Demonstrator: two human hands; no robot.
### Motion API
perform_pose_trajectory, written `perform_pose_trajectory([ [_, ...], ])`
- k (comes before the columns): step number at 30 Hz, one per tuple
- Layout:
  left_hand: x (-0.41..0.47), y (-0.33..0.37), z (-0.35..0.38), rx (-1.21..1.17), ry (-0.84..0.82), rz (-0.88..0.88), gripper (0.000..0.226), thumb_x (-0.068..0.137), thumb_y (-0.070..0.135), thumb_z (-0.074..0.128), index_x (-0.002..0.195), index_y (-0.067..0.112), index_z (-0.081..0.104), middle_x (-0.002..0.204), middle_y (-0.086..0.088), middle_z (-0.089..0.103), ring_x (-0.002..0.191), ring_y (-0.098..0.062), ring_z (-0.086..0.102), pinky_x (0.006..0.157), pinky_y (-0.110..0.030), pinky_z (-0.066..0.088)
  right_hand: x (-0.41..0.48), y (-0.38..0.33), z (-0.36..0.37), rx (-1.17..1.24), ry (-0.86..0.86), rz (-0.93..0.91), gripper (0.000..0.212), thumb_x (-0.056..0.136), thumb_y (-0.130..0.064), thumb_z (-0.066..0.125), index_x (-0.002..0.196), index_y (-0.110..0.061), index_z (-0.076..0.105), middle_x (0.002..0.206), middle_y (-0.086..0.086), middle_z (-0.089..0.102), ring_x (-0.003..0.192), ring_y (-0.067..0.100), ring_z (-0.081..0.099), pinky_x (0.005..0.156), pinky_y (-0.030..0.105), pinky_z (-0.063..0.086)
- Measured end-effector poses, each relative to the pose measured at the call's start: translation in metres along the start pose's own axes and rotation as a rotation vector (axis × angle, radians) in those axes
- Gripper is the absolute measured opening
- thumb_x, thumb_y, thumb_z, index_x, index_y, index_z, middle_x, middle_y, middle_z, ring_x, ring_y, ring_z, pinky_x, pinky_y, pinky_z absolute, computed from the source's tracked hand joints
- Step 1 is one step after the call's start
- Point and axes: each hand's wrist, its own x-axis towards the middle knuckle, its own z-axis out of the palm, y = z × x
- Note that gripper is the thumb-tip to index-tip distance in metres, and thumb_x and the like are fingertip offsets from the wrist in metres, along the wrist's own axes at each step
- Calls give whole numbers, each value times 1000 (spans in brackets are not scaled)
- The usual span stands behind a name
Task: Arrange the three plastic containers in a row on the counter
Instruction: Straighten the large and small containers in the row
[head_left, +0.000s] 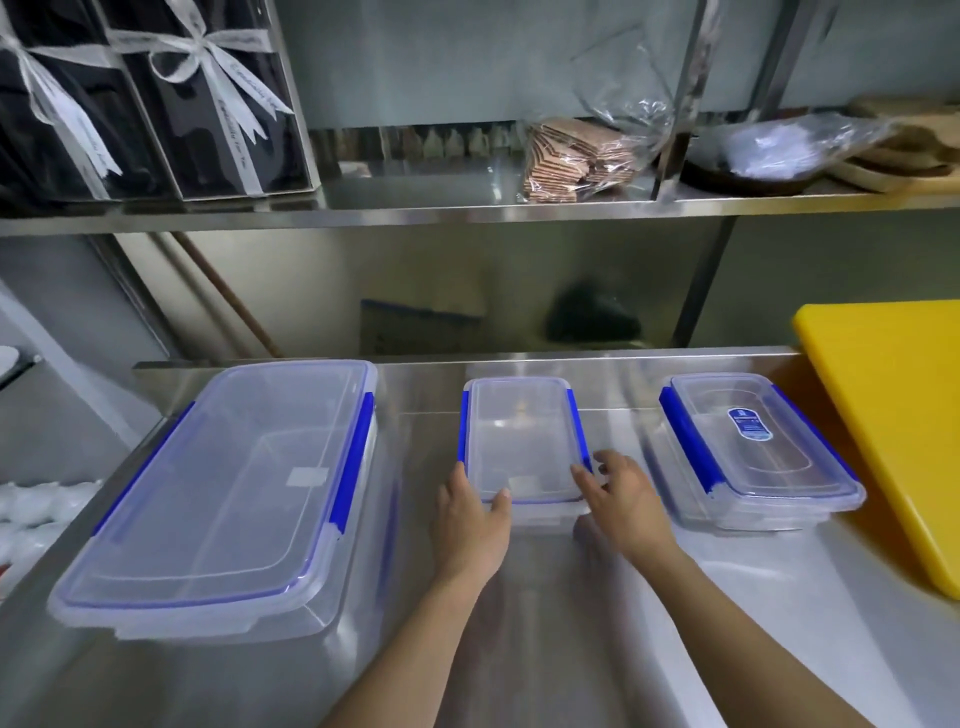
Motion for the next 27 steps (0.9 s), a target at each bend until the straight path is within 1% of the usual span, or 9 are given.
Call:
perform_pose_trajectory([
  [2,-2,17,4,130,101,119,55,86,24,57,135,11,35,139,-10,43,126,-27,41,103,-37,34,8,8,-24,-8,107,-10,37,91,-32,50,121,-11,53,116,13,63,100,28,62,85,41,52],
  [4,-7,38,15,110,88,245,52,88,23,56,135,13,37,139,-8,45,126,-24,42,105,-36,35,15,21,-50,-26,246,-16,31,90,-26,52,116,-9,57,111,14,67,97,28,62,81,37,51],
  [6,-14,58,33,20,2,327,50,89,26,54,135,17,36,140,-4,45,126,-21,42,105,-34,37,22,36,-75,-89,393,-3,30,90,-22,53,116,-7,58,116,17,65,102,30,60,87,42,50],
  [9,-24,83,71,-49,-210,337,57,90,38,51,141,27,27,150,4,34,135,-17,34,108,-34,32,28,66,-110,-217,542,91,38,89,-24,54,120,-4,54,128,21,54,117,36,48,98,47,39],
  [12,-31,99,111,-122,-444,163,70,85,53,49,144,34,15,155,7,22,140,-17,26,109,-37,28,29,97,-133,-272,485,213,54,88,-38,51,130,-4,45,138,24,42,126,40,37,104,49,31],
  [16,-40,105,150,-260,-604,50,71,85,50,51,144,31,17,152,4,31,124,-9,40,105,-28,30,29,129,-137,-153,272,282,69,88,-50,45,142,-10,27,151,20,24,133,38,35,110,49,29],
  [18,-44,106,165,-267,-628,44,72,86,46,51,145,28,15,152,2,31,128,-12,40,111,-32,29,30,138,-133,-47,214,262,69,90,-49,43,144,-12,20,153,18,18,130,37,39,111,48,30],
  [22,-47,106,179,-242,-634,26,81,85,48,51,146,31,1,157,3,19,137,-18,31,115,-41,26,39,145,-131,-45,214,262,68,92,-48,38,145,-13,15,153,17,15,136,38,26,110,47,27],
  [27,-42,104,173,-220,-620,73,70,85,46,54,144,34,18,151,-1,34,132,-20,40,110,-44,34,39,141,-133,-121,180,285,67,92,-50,35,145,-14,15,152,18,19,135,40,28,108,48,31],
])
